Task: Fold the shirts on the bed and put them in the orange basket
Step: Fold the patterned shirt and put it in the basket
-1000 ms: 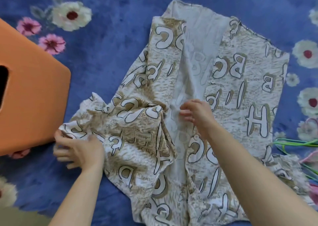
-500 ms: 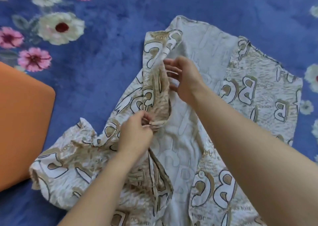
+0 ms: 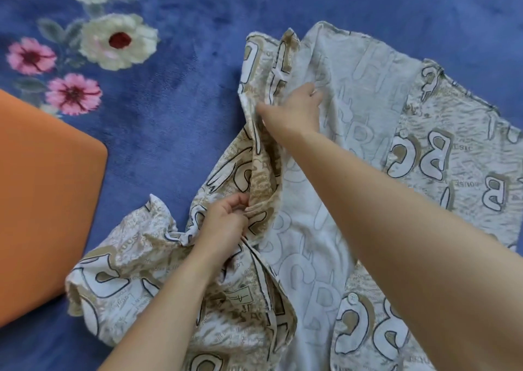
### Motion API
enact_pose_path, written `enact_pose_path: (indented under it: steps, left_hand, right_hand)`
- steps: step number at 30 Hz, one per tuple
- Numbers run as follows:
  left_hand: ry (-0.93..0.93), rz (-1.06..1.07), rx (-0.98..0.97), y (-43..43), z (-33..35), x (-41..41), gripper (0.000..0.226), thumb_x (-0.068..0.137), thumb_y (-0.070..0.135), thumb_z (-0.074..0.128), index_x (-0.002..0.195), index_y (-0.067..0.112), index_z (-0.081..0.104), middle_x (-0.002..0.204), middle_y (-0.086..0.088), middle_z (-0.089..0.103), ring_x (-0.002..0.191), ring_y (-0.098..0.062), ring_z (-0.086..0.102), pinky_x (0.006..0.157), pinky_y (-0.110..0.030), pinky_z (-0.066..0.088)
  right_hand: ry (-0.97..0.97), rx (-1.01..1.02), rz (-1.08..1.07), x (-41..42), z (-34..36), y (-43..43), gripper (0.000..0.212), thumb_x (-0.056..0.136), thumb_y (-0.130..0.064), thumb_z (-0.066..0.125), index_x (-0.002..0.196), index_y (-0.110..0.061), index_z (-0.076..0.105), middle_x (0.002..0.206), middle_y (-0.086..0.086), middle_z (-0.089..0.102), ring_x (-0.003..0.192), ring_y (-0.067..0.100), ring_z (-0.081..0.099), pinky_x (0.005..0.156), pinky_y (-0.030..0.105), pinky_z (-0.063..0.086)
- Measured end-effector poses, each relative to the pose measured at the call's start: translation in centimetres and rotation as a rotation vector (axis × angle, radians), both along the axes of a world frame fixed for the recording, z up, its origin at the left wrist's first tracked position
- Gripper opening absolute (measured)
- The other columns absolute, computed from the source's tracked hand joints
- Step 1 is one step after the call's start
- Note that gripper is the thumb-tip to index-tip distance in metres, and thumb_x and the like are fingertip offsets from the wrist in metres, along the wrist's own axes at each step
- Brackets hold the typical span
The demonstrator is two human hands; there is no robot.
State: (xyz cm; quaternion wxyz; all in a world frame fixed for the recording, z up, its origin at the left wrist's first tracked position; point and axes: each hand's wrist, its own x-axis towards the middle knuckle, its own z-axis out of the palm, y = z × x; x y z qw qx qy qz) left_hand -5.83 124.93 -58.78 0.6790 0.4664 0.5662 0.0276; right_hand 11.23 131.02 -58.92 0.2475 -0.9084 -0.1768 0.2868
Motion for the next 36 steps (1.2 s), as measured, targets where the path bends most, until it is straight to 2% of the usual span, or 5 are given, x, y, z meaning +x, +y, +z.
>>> enact_pose_path:
  steps: [5,15,21,28,36]
  left_hand:
    - [-0.047,-0.045,0.113,-0.6,0.7,0.6,0.043,0.08,-0.019,0.045,0.088,0.022,0.054,0.065,0.016,0.063,0.05,0.006,0.055,0.041,-0.009,0.035]
    - [0.093,-0.618,1.016,-3.1,1.8,5.8,0.064,0.058,0.022,0.057,0.121,0.027,0.048,0.124,-0.003,0.044,0.114,-0.021,0.034,0.096,-0.04,0.034]
    - [0.285,-0.916,1.078,-6.9,-1.0,5.5,0.086,0.043,0.037,0.082,0.122,0.021,0.053,0.12,-0.01,0.047,0.11,-0.027,0.04,0.093,-0.051,0.036]
    - [0.03,-0.803,0.436,-4.2,0.7,6.1,0.038,0.074,0.023,0.059,0.108,0.04,0.061,0.077,0.012,0.061,0.07,-0.009,0.055,0.059,-0.026,0.041]
    - [0.085,-0.064,0.921,5.1,0.4,9.9,0.026,0.082,0.027,0.053,0.104,0.019,0.064,0.101,0.002,0.058,0.091,-0.013,0.055,0.079,-0.021,0.038]
  right_hand:
    - [-0.344,-0.158,0.382,0.8,0.6,-0.5,0.012,0.094,-0.02,0.046,0.1,-0.012,0.054,0.104,0.007,0.056,0.093,0.025,0.055,0.072,0.034,0.043]
    - [-0.209,0.321,-0.44,16.6,4.7,-3.8,0.029,0.095,-0.038,0.04,0.073,-0.02,0.036,0.085,-0.007,0.05,0.085,0.013,0.046,0.088,0.027,0.043]
    - [0.306,0.179,-0.615,17.2,-2.2,-10.1,0.067,0.074,-0.034,0.07,0.131,-0.011,0.042,0.111,0.006,0.054,0.094,0.027,0.054,0.07,0.038,0.053]
    - [0.194,0.591,-0.637,18.9,1.5,-7.4,0.029,0.049,-0.011,0.068,0.075,-0.009,0.057,0.076,0.008,0.054,0.062,0.018,0.057,0.063,0.03,0.052]
    - [-0.435,-0.345,-0.117,17.8,2.5,-13.2,0.027,0.086,-0.014,0.055,0.109,0.001,0.053,0.123,0.023,0.047,0.122,0.037,0.043,0.096,0.044,0.038]
